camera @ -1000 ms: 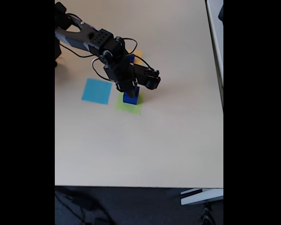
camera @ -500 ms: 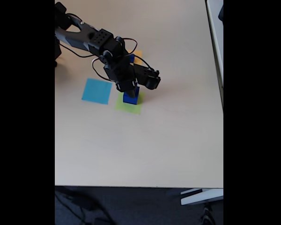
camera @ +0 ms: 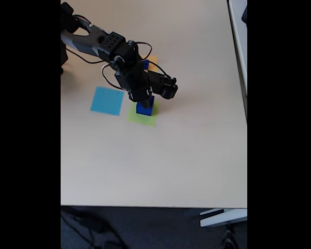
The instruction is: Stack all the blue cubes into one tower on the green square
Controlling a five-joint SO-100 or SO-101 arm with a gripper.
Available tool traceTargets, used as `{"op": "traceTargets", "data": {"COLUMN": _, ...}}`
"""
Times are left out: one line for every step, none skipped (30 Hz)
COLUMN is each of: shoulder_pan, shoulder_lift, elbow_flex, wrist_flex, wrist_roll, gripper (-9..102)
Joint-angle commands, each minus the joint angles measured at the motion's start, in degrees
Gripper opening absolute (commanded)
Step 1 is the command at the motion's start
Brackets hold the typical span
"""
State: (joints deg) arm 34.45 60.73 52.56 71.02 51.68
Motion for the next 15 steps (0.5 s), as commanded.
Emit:
{"op": "traceTargets", "data": {"shoulder_pan": -0.4, "shoulder_lift": 1.0, "elbow_flex": -3.9, "wrist_flex": -0.2, "wrist_roll": -0.4, "gripper": 0}}
{"op": "traceTargets", "data": {"shoulder_pan": -0.4, "shoulder_lift": 1.0, "elbow_flex": -3.9, "wrist_flex": -0.2, "wrist_roll": -0.4, "gripper": 0}}
{"op": "traceTargets", "data": {"shoulder_pan": -0.4, "shoulder_lift": 1.0, "elbow_flex": -3.9, "wrist_flex": -0.2, "wrist_roll": -0.4, "gripper": 0}}
{"op": "traceTargets", "data": {"shoulder_pan": -0.4, "shoulder_lift": 1.0, "elbow_flex": -3.9, "wrist_flex": -0.2, "wrist_roll": -0.4, "gripper": 0}}
{"op": "traceTargets", "data": {"shoulder_pan": -0.5, "shoulder_lift": 1.0, "elbow_flex": -3.9, "wrist_flex": -0.2, "wrist_roll": -0.4, "gripper": 0}}
{"op": "traceTargets", "data": {"shoulder_pan": -0.5, "shoulder_lift": 1.0, "elbow_flex": -3.9, "wrist_flex": -0.2, "wrist_roll": -0.4, "gripper": 0}}
{"op": "traceTargets", "data": {"shoulder_pan": -0.6, "shoulder_lift": 1.0, "elbow_flex": -3.9, "wrist_flex": -0.2, "wrist_roll": -0.4, "gripper": 0}}
{"op": "traceTargets", "data": {"shoulder_pan": -0.6, "shoulder_lift": 1.0, "elbow_flex": -3.9, "wrist_flex": -0.2, "wrist_roll": -0.4, "gripper": 0}}
{"op": "traceTargets", "data": {"shoulder_pan": -0.6, "shoulder_lift": 1.0, "elbow_flex": -3.9, "wrist_flex": -0.2, "wrist_roll": -0.4, "gripper": 0}}
{"op": "traceTargets", "data": {"shoulder_pan": -0.6, "shoulder_lift": 1.0, "elbow_flex": -3.9, "wrist_flex": -0.2, "wrist_roll": -0.4, "gripper": 0}}
{"op": "traceTargets", "data": {"shoulder_pan": -0.6, "shoulder_lift": 1.0, "elbow_flex": -4.0, "wrist_flex": -0.2, "wrist_roll": -0.4, "gripper": 0}}
{"op": "traceTargets", "data": {"shoulder_pan": -0.7, "shoulder_lift": 1.0, "elbow_flex": -4.0, "wrist_flex": -0.2, "wrist_roll": -0.4, "gripper": 0}}
{"op": "traceTargets", "data": {"shoulder_pan": -0.7, "shoulder_lift": 1.0, "elbow_flex": -4.0, "wrist_flex": -0.2, "wrist_roll": -0.3, "gripper": 0}}
{"op": "traceTargets", "data": {"shoulder_pan": -0.7, "shoulder_lift": 0.9, "elbow_flex": -4.0, "wrist_flex": -0.2, "wrist_roll": -0.3, "gripper": 0}}
{"op": "traceTargets", "data": {"shoulder_pan": -0.8, "shoulder_lift": 0.9, "elbow_flex": -4.0, "wrist_flex": -0.2, "wrist_roll": -0.1, "gripper": 0}}
